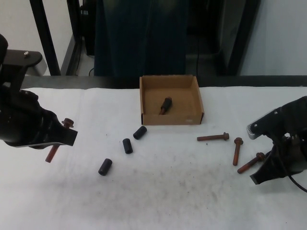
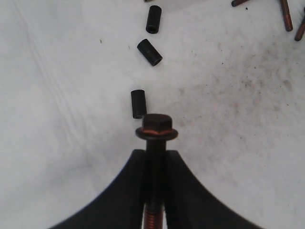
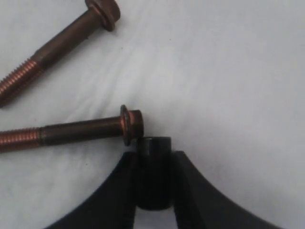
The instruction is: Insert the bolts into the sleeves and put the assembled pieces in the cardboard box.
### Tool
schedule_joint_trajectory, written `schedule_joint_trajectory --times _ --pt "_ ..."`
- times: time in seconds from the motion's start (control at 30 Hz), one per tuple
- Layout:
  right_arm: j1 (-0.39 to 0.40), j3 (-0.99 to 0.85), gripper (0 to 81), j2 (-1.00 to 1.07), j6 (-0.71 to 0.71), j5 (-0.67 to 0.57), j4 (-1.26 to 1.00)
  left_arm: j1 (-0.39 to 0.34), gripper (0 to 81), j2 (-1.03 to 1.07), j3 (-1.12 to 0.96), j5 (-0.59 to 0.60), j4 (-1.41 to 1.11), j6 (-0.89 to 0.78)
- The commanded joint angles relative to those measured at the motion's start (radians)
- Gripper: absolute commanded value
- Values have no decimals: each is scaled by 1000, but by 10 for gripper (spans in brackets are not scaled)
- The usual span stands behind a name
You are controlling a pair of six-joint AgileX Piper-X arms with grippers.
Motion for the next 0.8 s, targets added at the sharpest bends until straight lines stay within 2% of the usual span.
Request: schedule_joint_trajectory --times 0.0,0.17,0.37,0.47,0.6,0.77 --pt "35 -48 3 -61 30 14 -20 -5 8 -15 0 4 -55 -7" --pt "136 -112 3 -202 113 4 -15 -5 8 -15 0 8 -136 -36" --pt "265 -115 3 -374 228 -72 -44 -5 8 -15 0 99 -419 -279" --pt "323 -104 3 -442 272 -86 -61 -21 8 -15 0 106 -562 -354" --pt "378 -69 3 -514 283 -124 -79 -88 8 -15 0 109 -692 -388" --pt "387 -45 3 -545 283 -217 -91 -232 8 -47 90 106 -982 -393"
